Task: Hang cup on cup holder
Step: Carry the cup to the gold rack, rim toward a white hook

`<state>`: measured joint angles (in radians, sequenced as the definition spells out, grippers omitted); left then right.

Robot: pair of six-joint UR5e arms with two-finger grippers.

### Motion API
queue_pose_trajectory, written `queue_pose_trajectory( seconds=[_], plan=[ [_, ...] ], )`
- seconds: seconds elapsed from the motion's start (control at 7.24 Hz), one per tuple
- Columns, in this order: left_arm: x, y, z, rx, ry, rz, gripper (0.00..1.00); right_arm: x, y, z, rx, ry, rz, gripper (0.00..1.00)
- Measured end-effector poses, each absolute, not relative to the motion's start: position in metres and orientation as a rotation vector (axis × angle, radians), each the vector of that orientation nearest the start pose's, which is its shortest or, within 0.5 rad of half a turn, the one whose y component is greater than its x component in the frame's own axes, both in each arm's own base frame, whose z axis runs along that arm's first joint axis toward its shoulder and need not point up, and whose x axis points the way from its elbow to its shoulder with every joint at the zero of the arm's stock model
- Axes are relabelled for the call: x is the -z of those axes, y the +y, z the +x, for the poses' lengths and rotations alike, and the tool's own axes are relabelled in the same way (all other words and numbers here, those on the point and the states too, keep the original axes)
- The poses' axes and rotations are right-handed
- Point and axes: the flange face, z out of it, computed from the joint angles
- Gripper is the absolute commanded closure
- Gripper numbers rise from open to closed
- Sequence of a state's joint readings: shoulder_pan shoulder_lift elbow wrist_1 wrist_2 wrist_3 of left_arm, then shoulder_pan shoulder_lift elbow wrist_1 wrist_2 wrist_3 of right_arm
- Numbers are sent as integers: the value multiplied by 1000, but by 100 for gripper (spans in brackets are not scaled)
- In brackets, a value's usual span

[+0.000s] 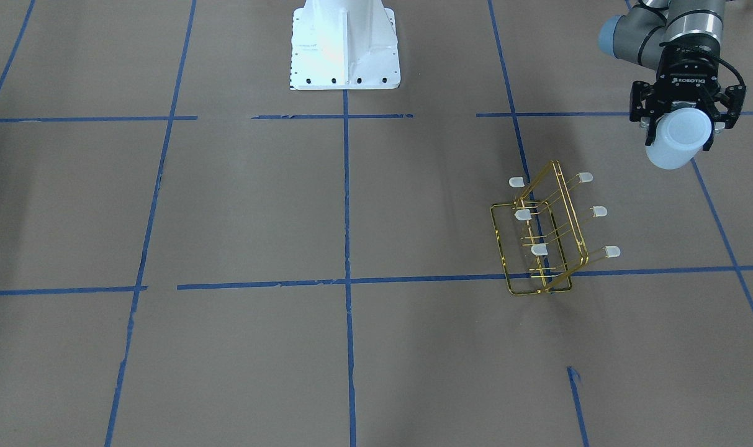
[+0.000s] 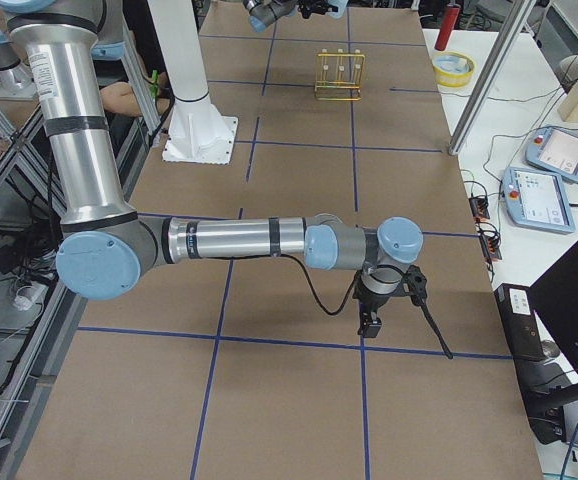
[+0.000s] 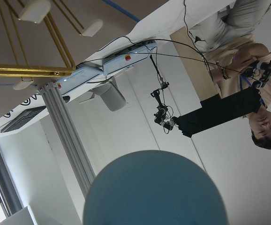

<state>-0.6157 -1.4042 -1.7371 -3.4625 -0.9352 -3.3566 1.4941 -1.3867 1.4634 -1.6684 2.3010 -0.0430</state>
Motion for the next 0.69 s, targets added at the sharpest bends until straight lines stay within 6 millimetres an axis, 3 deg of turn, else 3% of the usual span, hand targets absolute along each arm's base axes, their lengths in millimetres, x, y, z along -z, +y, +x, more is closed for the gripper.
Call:
queue_pose_trajectory(
  seconds=[0.69],
  plan=[
    [-480,-369,256,2153,2445,-1134,100,-626,-570,23,107,-730,-32,0]
  ],
)
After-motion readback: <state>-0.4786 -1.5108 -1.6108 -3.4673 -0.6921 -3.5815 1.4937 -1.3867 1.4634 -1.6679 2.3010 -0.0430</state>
